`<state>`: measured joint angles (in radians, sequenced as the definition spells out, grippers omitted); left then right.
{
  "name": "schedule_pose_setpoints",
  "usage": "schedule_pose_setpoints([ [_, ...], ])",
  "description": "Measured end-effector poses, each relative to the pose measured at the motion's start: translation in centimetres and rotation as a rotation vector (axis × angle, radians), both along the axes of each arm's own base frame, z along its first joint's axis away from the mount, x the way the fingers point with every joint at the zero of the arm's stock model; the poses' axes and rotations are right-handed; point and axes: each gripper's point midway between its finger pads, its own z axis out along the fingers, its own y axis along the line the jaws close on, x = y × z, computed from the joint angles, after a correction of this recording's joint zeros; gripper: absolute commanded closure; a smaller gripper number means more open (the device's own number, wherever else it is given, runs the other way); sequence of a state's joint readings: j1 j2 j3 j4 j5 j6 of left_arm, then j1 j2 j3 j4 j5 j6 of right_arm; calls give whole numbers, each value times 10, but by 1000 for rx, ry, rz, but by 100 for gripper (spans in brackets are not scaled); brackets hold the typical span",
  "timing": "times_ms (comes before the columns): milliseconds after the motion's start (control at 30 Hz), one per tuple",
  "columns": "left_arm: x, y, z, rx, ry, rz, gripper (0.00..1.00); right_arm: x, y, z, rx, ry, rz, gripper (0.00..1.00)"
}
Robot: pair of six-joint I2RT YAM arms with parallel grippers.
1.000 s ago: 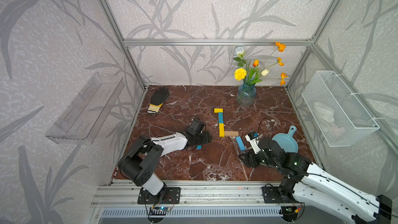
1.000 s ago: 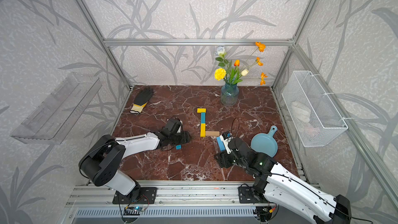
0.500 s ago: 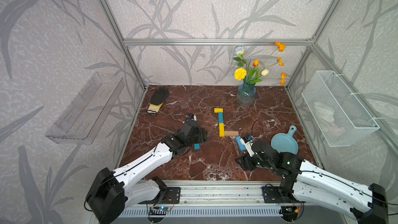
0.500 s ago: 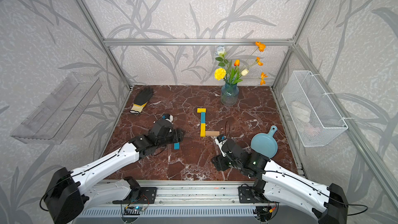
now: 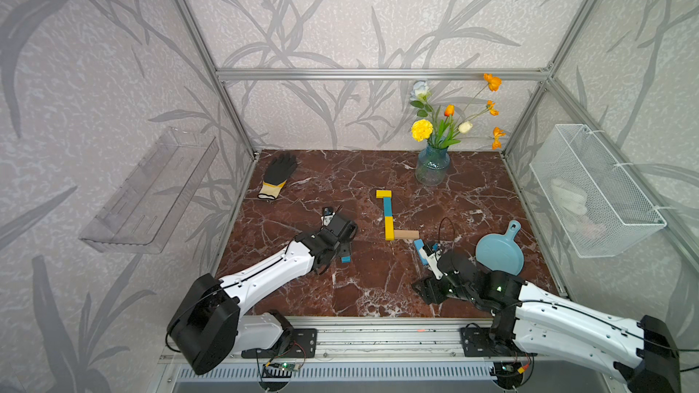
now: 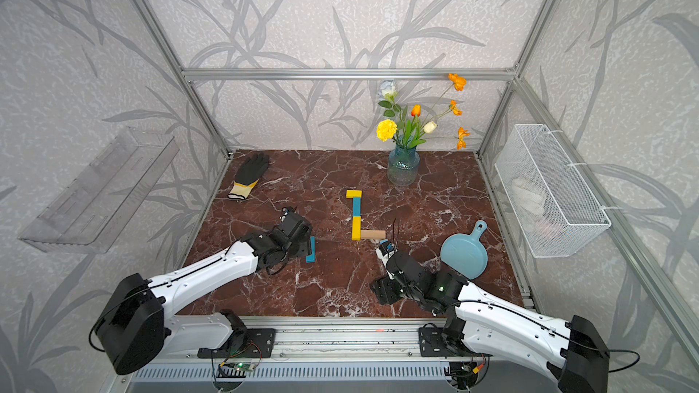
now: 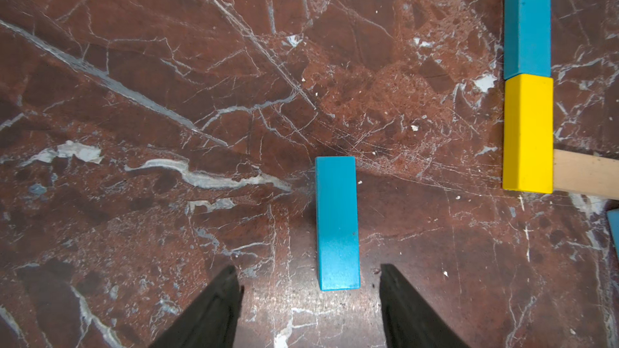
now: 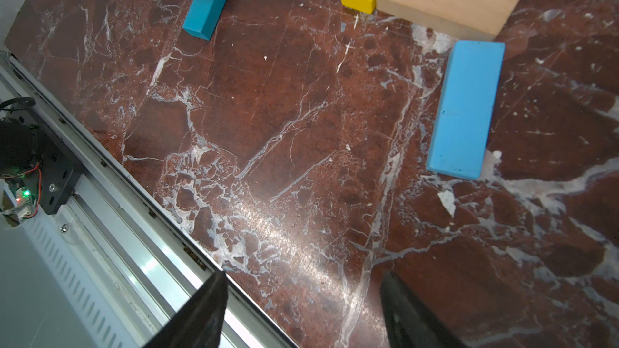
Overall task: Assemble a giraffe with building blocks
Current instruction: Pick up the building block from the center of the board.
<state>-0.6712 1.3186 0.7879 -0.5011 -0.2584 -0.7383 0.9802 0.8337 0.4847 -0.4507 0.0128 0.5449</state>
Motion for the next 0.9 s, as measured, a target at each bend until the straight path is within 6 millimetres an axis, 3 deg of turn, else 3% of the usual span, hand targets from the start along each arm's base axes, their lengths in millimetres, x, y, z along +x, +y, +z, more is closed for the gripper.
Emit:
schedule_pose_setpoints([
  [333, 5, -11, -44, 49, 125, 5, 32, -3, -7, 0, 30, -12, -29, 27],
  [900, 10, -17, -62, 61, 171, 12, 36, -5, -14, -5, 41, -13, -54, 28],
])
